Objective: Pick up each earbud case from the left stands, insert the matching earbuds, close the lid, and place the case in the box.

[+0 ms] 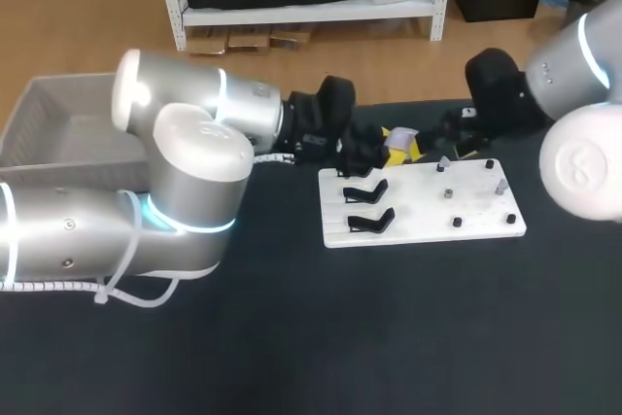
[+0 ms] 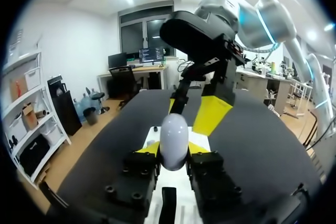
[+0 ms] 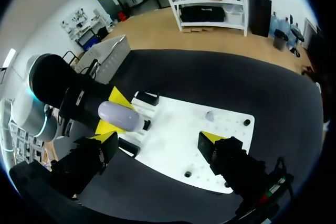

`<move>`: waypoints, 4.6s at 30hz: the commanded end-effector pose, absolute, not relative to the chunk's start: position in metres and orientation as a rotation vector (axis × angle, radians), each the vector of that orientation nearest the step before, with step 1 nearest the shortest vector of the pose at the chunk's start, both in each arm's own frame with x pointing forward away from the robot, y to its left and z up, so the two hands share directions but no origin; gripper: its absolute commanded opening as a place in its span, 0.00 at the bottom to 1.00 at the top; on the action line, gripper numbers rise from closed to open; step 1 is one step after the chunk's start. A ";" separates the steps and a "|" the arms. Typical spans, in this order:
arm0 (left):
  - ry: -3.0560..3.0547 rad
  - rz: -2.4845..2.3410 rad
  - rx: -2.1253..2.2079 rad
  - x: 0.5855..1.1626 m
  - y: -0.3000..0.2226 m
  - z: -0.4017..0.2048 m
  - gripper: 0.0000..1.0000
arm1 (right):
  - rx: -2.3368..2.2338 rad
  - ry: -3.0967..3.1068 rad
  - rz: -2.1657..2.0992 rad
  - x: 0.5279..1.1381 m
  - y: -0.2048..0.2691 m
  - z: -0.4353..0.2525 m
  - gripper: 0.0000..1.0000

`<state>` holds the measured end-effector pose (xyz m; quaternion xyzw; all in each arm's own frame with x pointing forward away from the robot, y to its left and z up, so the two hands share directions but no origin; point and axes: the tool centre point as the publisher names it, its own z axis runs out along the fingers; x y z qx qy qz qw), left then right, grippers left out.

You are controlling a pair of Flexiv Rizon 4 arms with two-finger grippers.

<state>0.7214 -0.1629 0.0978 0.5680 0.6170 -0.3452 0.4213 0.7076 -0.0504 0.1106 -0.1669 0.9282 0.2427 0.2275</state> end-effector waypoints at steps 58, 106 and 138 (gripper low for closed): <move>1.305 -1.182 1.196 0.702 -0.149 0.145 0.00 | -0.342 2.794 0.007 0.688 -0.155 0.082 1.00; 1.305 -1.182 1.196 0.702 -0.149 0.145 0.00 | -0.430 2.888 -0.148 0.713 -0.165 0.023 0.42; 1.305 -1.182 1.196 0.702 -0.149 0.145 0.00 | -0.248 2.942 -0.104 0.681 -0.140 0.116 0.00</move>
